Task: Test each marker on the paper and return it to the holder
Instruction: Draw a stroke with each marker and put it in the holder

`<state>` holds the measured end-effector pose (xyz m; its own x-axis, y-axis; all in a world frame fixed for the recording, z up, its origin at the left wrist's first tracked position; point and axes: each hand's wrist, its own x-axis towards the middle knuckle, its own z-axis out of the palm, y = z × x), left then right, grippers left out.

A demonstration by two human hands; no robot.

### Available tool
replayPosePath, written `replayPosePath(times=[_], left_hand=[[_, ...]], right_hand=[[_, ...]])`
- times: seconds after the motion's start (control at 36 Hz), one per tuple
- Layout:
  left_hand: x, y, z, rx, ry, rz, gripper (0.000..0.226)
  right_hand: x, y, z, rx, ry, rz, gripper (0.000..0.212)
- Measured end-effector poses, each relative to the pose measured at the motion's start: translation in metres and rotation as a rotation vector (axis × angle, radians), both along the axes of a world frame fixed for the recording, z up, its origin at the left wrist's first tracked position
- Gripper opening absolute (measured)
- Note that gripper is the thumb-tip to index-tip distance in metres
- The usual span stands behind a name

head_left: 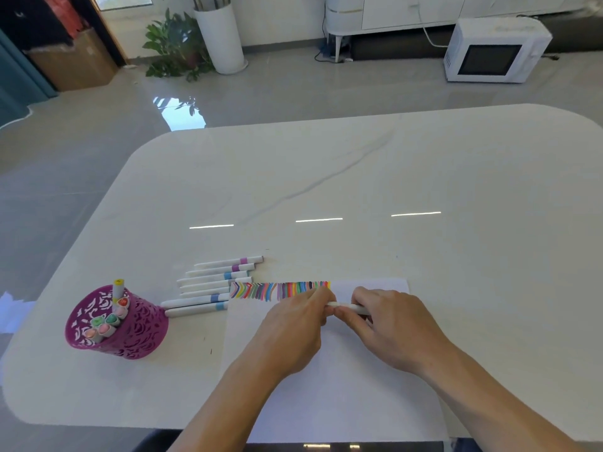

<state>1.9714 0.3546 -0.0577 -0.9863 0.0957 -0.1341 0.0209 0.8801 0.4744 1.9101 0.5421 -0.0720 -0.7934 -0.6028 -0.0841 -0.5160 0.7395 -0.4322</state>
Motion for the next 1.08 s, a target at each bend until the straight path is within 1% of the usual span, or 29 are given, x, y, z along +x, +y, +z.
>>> replayPosePath(times=[0.08,0.22,0.39,0.5,0.61,0.69,0.78,0.86,0.89,0.94,0.97,1.03,1.08], left_hand=[[-0.001,-0.004,0.001,0.024,0.008,-0.002,0.025],[-0.001,-0.005,0.002,0.103,0.045,0.027,0.035],[-0.003,-0.017,0.006,0.125,0.135,0.141,0.034],[-0.002,-0.016,0.002,0.191,0.077,0.212,0.027],[-0.004,-0.012,-0.008,0.224,-0.018,0.288,0.025],[-0.005,-0.011,-0.010,0.226,-0.048,0.329,0.024],[-0.005,-0.013,-0.010,0.205,-0.017,0.340,0.020],[-0.004,-0.016,-0.010,0.156,0.063,0.294,0.009],[-0.003,-0.016,-0.010,0.136,0.090,0.269,0.010],[-0.002,-0.017,-0.012,0.066,0.139,0.213,0.022],[-0.001,-0.018,-0.013,0.025,0.159,0.183,0.030],[-0.001,-0.019,-0.015,-0.025,0.177,0.135,0.042],[-0.001,-0.019,-0.016,-0.033,0.163,0.110,0.049]], right_hand=[[0.002,-0.001,-0.001,-0.021,0.024,0.000,0.049],[0.001,-0.002,0.001,-0.074,0.037,-0.023,0.054],[-0.006,0.003,0.009,-0.167,0.005,-0.186,0.064],[-0.011,0.005,0.014,-0.210,0.006,-0.225,0.060],[-0.006,-0.001,0.008,-0.182,-0.030,-0.240,0.058],[-0.004,-0.002,0.004,-0.169,-0.068,-0.248,0.058],[-0.006,-0.001,0.002,-0.187,-0.113,-0.249,0.053],[-0.008,-0.001,0.000,-0.258,-0.181,-0.257,0.047],[-0.009,-0.001,-0.001,-0.297,-0.209,-0.262,0.042],[-0.011,-0.002,-0.001,-0.357,-0.274,-0.269,0.018],[-0.011,-0.003,-0.001,-0.380,-0.304,-0.271,0.018],[-0.012,-0.004,-0.001,-0.438,-0.325,-0.260,0.035],[-0.013,-0.007,0.000,-0.512,-0.337,-0.251,0.037]])
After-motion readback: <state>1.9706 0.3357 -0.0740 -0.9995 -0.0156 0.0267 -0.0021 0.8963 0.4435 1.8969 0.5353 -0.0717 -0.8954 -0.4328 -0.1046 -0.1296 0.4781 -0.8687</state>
